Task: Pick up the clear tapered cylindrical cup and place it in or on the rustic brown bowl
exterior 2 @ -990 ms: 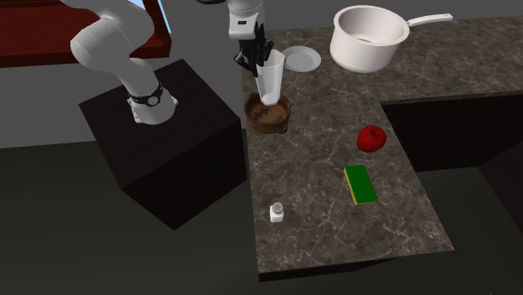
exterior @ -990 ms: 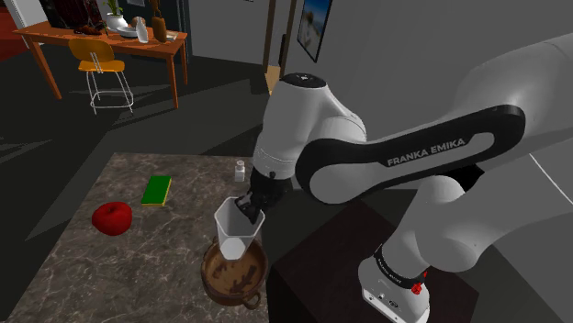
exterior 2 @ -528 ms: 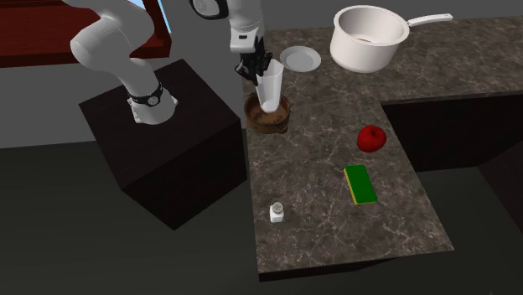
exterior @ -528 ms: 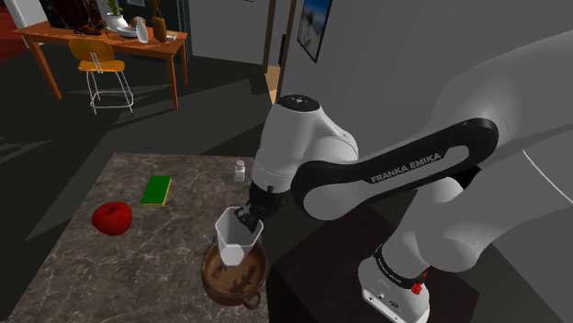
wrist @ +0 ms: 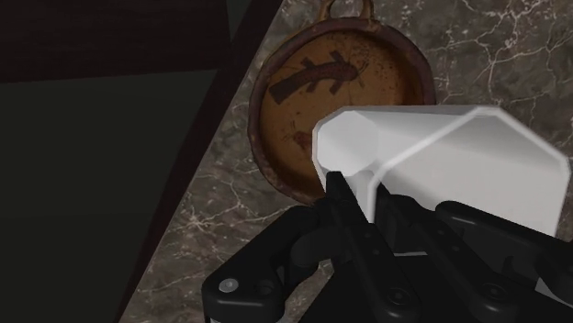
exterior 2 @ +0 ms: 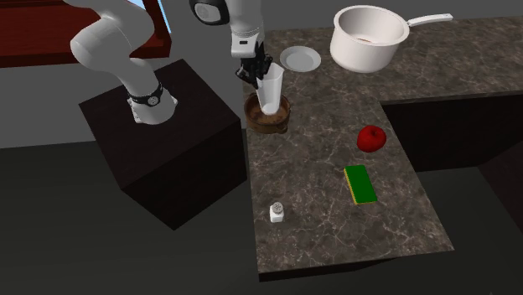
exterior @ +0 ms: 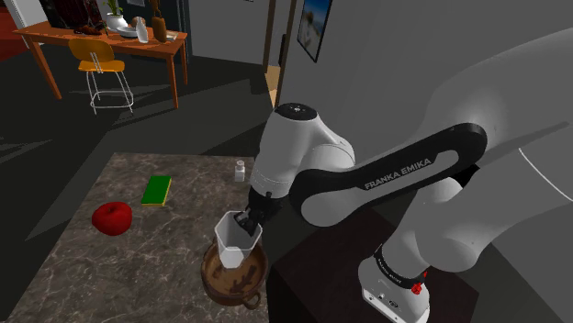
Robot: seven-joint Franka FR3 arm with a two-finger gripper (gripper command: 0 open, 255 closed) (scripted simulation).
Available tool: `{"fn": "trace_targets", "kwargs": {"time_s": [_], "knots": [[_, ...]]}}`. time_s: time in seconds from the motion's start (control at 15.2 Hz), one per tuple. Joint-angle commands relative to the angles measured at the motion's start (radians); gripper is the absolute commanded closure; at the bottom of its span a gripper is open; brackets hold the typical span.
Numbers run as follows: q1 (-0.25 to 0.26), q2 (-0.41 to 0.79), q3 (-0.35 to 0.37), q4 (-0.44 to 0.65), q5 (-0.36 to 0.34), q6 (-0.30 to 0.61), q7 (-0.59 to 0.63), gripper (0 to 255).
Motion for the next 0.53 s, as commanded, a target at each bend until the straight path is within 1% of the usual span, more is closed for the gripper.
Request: {"fn": "trace_targets", "kwargs": {"time_s": [0.0, 0.07, 0.4, 0.46], "knots": [[0.0, 0.0, 0.0, 0.0, 0.0, 0.001, 0.0, 255], [0.0, 0.0, 0.0, 0.0, 0.0, 0.0, 0.0, 0], [0.0, 0.0, 0.0, 0.0, 0.0, 0.0, 0.0, 0], [0.003, -0.033, -0.01, 0.011, 0.003, -0.043, -0.004, 0]]}}
